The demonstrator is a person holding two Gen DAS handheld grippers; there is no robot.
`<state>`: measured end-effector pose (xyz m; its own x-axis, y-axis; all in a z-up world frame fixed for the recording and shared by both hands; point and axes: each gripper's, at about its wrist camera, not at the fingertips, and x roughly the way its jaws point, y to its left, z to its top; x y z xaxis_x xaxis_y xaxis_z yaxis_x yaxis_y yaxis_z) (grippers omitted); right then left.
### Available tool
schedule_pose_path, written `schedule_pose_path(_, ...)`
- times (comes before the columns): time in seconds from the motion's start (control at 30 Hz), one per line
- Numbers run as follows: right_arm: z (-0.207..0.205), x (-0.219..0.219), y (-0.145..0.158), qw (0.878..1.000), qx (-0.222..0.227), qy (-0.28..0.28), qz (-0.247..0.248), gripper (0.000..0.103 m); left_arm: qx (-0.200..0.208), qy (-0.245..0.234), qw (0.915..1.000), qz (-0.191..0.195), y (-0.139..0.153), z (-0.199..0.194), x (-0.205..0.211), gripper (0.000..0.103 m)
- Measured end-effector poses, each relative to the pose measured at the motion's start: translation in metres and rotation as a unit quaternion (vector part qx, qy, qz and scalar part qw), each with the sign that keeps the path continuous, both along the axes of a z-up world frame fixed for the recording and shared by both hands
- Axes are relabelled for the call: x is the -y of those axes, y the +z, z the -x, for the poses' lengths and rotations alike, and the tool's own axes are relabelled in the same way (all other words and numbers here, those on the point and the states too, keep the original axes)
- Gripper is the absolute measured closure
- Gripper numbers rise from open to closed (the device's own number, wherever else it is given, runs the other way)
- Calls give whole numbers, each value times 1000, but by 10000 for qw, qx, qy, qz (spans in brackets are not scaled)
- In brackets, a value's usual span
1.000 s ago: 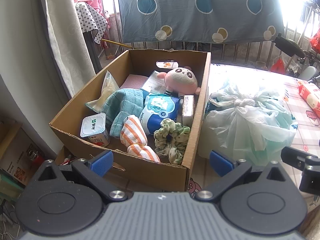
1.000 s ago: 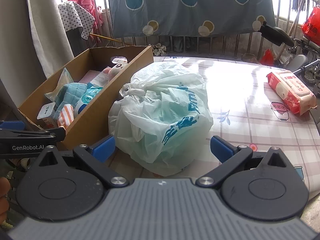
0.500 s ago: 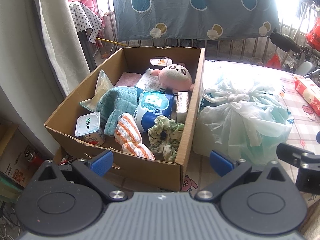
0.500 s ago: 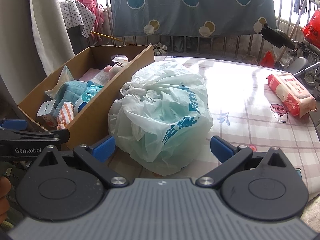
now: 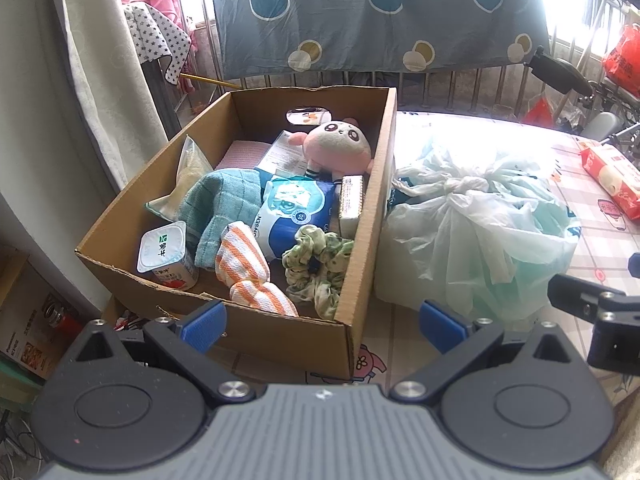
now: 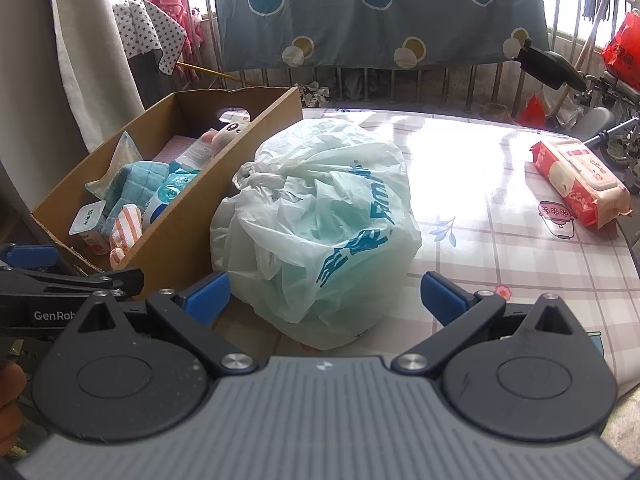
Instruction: Organize soft objects
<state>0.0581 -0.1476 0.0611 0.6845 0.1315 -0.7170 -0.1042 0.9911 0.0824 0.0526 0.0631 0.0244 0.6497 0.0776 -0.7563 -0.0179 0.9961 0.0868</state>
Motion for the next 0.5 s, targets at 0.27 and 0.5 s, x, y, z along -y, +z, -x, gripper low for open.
schedule_pose_path(0.27,-1,1,0,10000,-12,-6,-21,1,-11,-10,10000,6,0,0,0,0)
schedule_pose_path(0.5,-1,2,-1,10000,-17,-22,-31,1,-27,-100,9999,11,1,-1,4,0)
